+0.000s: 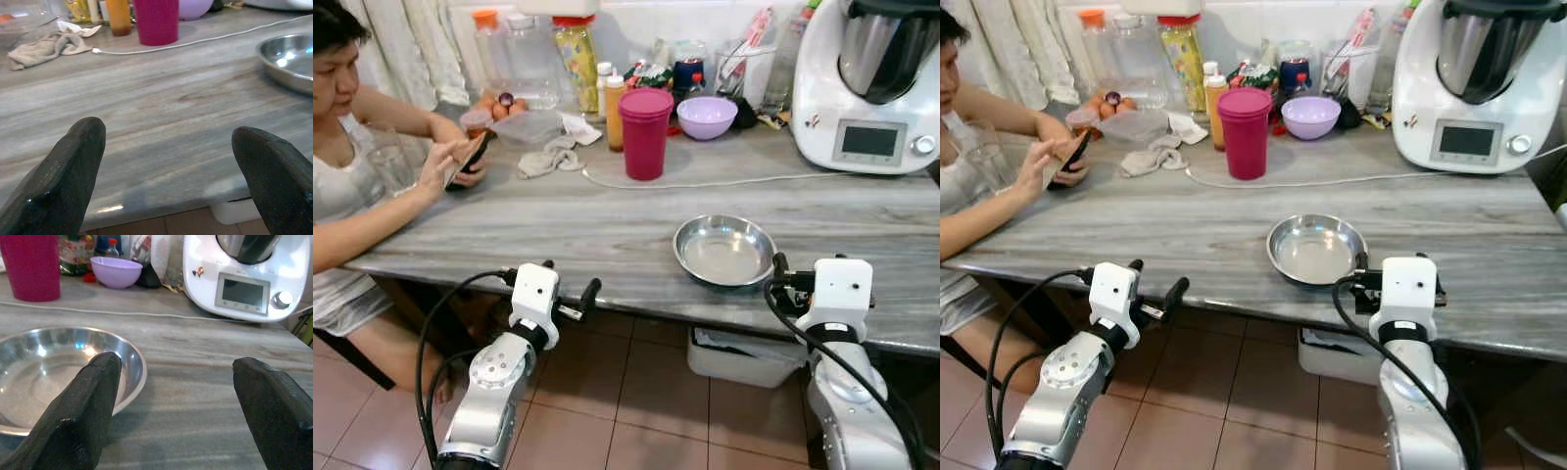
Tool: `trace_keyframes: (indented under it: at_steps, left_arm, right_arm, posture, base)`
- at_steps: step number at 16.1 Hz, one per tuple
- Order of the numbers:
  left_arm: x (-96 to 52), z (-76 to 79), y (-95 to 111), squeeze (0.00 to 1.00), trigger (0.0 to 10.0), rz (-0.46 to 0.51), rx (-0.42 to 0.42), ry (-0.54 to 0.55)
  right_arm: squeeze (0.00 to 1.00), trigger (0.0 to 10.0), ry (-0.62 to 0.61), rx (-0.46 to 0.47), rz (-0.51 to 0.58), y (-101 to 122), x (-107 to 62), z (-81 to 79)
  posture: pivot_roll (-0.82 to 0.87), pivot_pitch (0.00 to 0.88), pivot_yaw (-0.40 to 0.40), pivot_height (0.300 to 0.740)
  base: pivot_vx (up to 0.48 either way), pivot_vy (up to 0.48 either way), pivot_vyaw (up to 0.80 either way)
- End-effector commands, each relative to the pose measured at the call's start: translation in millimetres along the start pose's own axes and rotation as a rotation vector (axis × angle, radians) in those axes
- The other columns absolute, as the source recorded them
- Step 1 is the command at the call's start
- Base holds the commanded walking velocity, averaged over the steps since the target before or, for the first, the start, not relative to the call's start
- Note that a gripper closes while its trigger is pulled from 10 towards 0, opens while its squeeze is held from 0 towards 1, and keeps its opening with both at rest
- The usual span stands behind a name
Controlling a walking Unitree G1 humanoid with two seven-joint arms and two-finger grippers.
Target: Setting the table
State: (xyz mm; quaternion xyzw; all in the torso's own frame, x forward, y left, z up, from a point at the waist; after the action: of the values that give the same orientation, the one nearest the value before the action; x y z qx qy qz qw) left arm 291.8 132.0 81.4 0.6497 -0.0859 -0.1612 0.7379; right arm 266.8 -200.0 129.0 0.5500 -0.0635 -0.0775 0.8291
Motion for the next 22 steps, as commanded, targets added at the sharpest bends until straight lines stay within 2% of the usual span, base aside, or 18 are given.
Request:
trace_keyframes:
  at_steps: [1, 3, 8, 10, 12, 17, 19, 22]
  left_arm:
    - [0.1, -4.9, -2, 0.00, 10.0, -0.018, -0.012, 0.023]
    - [1.5, -10.1, -4, 0.00, 10.0, -0.037, -0.023, 0.073]
    - [1.8, -10.8, -6, 0.00, 10.0, -0.057, -0.011, 0.125]
    - [2.1, -10.7, -6, 0.00, 10.0, -0.063, -0.003, 0.129]
    - [2.1, -10.8, -6, 0.00, 10.0, -0.071, 0.003, 0.131]
    - [3.0, -10.6, -6, 0.00, 10.0, -0.081, 0.016, 0.130]
    - [2.6, -11.3, -7, 0.00, 10.0, -0.086, 0.022, 0.131]
    - [3.0, -10.4, -6, 0.00, 10.0, -0.090, 0.020, 0.128]
  right_arm:
    - [0.94, 10.0, -0.009, -0.001, -0.004, 3, -0.6, -0.9]
    - [0.00, 10.0, 0.001, 0.020, -0.036, 0, 0.2, -3.8]
    - [0.00, 10.0, 0.008, 0.046, -0.052, -5, -2.4, 0.6]
    - [0.00, 10.0, 0.024, 0.080, -0.014, 2, -2.2, -1.5]
    - [0.00, 10.0, 0.029, 0.134, -0.041, 1, -1.5, -3.6]
    - [0.00, 10.0, 0.025, 0.172, -0.056, -2, 2.4, -6.9]
    - [0.00, 10.0, 0.022, 0.155, -0.062, -3, 2.6, -9.1]
    - [0.00, 10.0, 0.044, 0.205, -0.116, -9, 0.7, -15.1]
  posture:
    - [-0.29, 0.000, 0.067, 0.740]
    - [-0.28, 0.000, 0.064, 0.740]
    - [-0.28, 0.000, 0.060, 0.740]
    - [-0.28, 0.000, 0.060, 0.740]
    - [-0.28, 0.000, 0.058, 0.740]
    - [-0.27, 0.000, 0.060, 0.740]
    - [-0.27, 0.000, 0.062, 0.740]
    - [-0.27, 0.000, 0.067, 0.740]
  base:
    - [0.000, 0.000, 0.00]
    - [0.000, 0.000, -0.74]
    - [0.000, 0.000, -0.76]
    - [0.000, 0.000, 0.00]
    - [0.000, 0.000, 0.00]
    - [0.000, 0.000, 0.00]
    - [-0.255, 0.000, 0.00]
    - [-0.261, 0.000, 0.00]
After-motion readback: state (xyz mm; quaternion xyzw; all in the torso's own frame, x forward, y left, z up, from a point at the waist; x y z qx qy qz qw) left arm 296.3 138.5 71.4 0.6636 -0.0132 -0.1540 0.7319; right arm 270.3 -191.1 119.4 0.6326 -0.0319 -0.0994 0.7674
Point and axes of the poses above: a point about 5 cm out from each wrist's last joint towards the gripper, its own x axis pointing out of the wrist towards the gripper, its own y axis along the axis of the wrist's last joint, z = x × y, the point moved 1 cm from there along x, pointing out of the wrist towards the gripper, and after that the axes turned 11 degrees about -x, right-handed, at the moved point
